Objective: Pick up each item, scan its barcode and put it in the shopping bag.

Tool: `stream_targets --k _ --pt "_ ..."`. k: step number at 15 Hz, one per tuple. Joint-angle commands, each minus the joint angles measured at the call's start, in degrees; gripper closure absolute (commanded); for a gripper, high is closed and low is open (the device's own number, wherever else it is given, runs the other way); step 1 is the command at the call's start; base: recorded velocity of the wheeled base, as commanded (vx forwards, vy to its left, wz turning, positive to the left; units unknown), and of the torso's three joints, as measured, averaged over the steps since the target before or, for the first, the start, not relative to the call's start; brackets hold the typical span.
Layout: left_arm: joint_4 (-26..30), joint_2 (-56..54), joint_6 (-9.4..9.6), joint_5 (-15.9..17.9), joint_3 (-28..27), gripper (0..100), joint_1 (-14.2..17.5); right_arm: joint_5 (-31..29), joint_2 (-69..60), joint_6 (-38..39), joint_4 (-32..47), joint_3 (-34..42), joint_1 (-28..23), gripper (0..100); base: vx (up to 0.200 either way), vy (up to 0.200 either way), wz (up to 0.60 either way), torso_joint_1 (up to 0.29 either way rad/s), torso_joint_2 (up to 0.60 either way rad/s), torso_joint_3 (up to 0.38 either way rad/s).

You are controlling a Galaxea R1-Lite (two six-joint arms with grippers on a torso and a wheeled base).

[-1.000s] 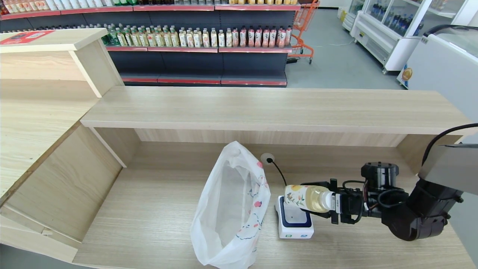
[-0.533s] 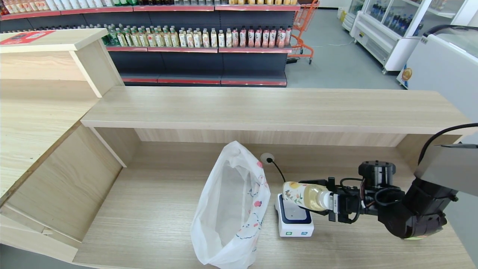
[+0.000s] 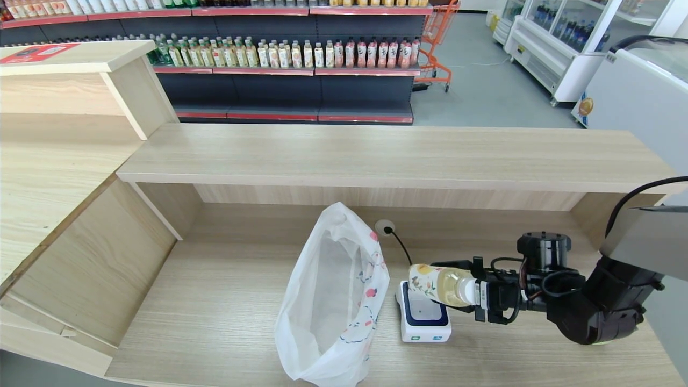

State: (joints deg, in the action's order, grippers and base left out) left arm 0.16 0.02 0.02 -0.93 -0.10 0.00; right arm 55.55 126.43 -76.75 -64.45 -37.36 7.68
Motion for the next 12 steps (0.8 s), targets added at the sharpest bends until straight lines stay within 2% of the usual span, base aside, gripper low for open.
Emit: stream_targets --k 1,4,5,6,8,9,12 --pt "0.02 -0.02 -0.02 -0.04 0.01 0 0.0 0.96 -6.19 3.98 -0.32 2.21 -0.56 100 0.0 0.0 0.0 0.0 0.0 0.0" --pt "0.02 -0.02 0.06 -0.04 0.01 0 0.0 0.61 -19.55 27.8 -0.32 2.21 -2.23 100 0.0 0.0 0.0 0.0 0.0 0.0" --pt "0.02 -0.02 0.06 -0.04 0.01 0 0.0 -1.15 -22.54 33.77 -0.32 2.56 -2.23 100 0.0 0.0 0.0 0.0 0.0 0.0" --pt "0.02 -0.02 -0.02 -0.04 0.01 0 0.0 -5.98 -26.41 42.39 -0.15 3.97 -2.14 100 0.0 0.0 0.0 0.0 0.0 0.0" --pt "0.02 -0.02 -0.02 -0.04 0.01 0 0.0 -12.22 -28.43 52.05 1.17 6.78 -1.62 100 0.0 0.0 0.0 0.0 0.0 0.0" --pt "0.02 -0.02 0.06 -0.04 0.01 0 0.0 -13.19 -28.43 53.37 1.87 7.31 -1.35 100 0.0 0.0 0.0 0.0 0.0 0.0" --pt "0.02 -0.02 -0.02 -0.04 0.01 0 0.0 -24.44 -27.55 67.08 9.7 7.48 7.26 100 0.0 0.0 0.0 0.0 0.0 0.0"
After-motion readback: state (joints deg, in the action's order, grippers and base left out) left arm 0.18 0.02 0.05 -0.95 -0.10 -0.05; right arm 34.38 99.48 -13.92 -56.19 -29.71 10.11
